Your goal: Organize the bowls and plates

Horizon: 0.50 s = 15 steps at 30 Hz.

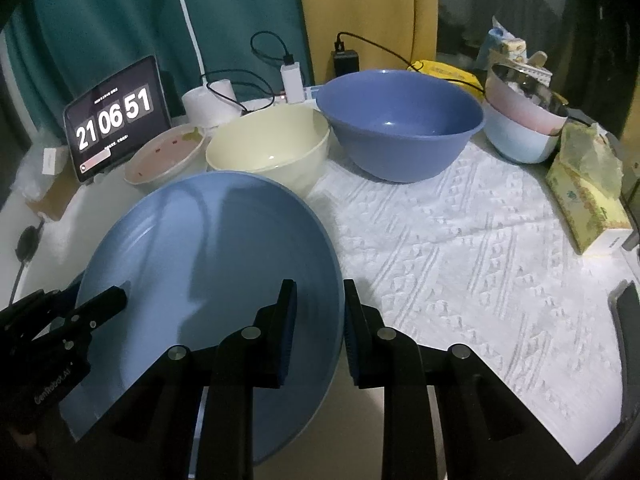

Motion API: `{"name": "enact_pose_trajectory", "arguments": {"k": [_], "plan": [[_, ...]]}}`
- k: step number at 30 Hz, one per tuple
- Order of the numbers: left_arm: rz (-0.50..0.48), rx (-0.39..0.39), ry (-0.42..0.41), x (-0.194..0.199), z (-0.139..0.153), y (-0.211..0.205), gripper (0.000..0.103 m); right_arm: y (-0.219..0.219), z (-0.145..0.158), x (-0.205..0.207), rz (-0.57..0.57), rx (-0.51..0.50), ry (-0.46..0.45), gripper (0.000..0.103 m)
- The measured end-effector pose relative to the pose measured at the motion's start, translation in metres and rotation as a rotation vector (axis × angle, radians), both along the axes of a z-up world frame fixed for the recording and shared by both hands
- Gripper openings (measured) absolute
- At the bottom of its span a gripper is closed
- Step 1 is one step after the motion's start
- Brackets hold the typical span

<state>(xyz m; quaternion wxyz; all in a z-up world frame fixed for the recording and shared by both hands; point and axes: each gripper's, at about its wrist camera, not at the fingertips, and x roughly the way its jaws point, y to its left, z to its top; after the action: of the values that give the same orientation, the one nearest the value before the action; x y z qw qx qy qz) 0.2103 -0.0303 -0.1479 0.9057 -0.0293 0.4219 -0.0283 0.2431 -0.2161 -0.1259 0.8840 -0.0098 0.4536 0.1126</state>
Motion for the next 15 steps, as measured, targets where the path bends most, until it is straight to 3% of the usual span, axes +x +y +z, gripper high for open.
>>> {"name": "enact_pose_trajectory", "arguments": {"k": [15], "plan": [[-0.052, 0.023, -0.031, -0.035, 0.012, -0.022, 0.033, -0.021, 0.016, -0.039, -0.041, 0.006, -0.044, 0.024]]}}
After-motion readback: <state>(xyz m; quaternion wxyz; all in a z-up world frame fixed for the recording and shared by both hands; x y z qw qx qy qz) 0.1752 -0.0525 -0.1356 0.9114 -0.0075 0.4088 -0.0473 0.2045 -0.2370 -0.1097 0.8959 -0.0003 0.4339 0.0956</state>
